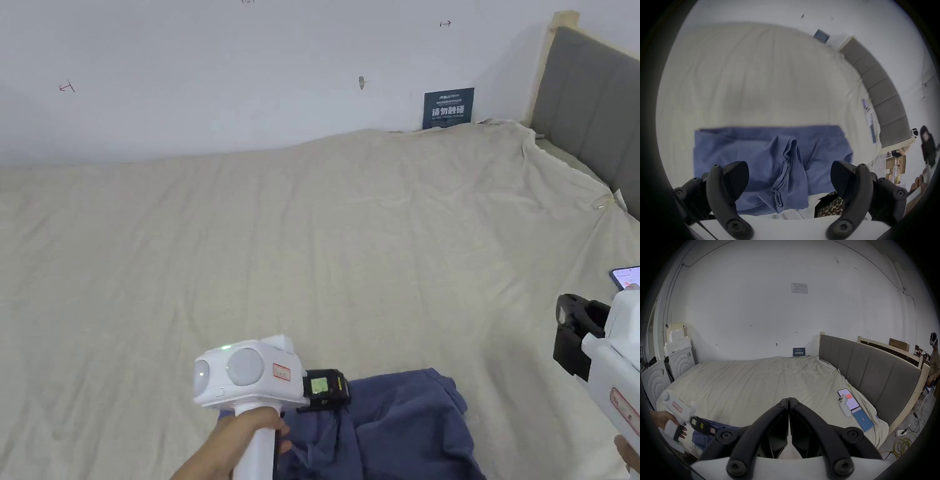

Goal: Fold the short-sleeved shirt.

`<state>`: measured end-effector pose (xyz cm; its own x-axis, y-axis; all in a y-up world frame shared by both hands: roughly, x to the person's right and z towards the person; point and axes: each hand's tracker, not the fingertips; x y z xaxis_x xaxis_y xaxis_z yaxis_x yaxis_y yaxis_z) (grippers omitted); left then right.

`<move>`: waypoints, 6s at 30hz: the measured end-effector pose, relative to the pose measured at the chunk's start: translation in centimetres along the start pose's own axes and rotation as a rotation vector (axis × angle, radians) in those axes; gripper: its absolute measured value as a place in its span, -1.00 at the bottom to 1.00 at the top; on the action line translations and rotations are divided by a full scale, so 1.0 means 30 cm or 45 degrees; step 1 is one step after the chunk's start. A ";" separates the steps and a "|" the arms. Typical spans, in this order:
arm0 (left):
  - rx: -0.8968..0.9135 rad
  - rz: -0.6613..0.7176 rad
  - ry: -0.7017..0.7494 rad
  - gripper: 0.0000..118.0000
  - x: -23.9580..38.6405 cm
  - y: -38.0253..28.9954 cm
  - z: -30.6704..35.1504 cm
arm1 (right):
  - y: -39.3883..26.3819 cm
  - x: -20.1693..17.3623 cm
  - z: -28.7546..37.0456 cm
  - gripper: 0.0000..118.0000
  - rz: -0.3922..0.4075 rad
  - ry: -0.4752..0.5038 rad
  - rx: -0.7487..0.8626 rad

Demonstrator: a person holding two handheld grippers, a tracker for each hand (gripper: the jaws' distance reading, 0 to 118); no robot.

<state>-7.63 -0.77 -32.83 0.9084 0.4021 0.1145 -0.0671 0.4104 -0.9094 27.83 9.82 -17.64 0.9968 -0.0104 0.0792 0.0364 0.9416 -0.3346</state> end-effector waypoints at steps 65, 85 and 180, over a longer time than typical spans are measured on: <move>0.129 0.136 -0.206 -0.18 -0.500 -0.123 0.222 | -0.015 -0.003 -0.042 -1.00 -0.003 0.014 -0.041; -0.041 0.099 -0.238 -0.04 -0.591 -0.139 -0.041 | -0.041 -0.026 -0.076 -1.00 0.024 -0.020 -0.109; 0.344 -0.299 0.135 -1.00 0.011 -0.410 -0.177 | -0.071 0.093 0.008 -1.00 -0.048 -0.004 -0.104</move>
<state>-4.31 -10.03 -23.75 0.9487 0.1903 0.2526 0.0545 0.6885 -0.7232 30.53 7.87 -16.47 0.9944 -0.0443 0.0964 0.0800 0.9099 -0.4070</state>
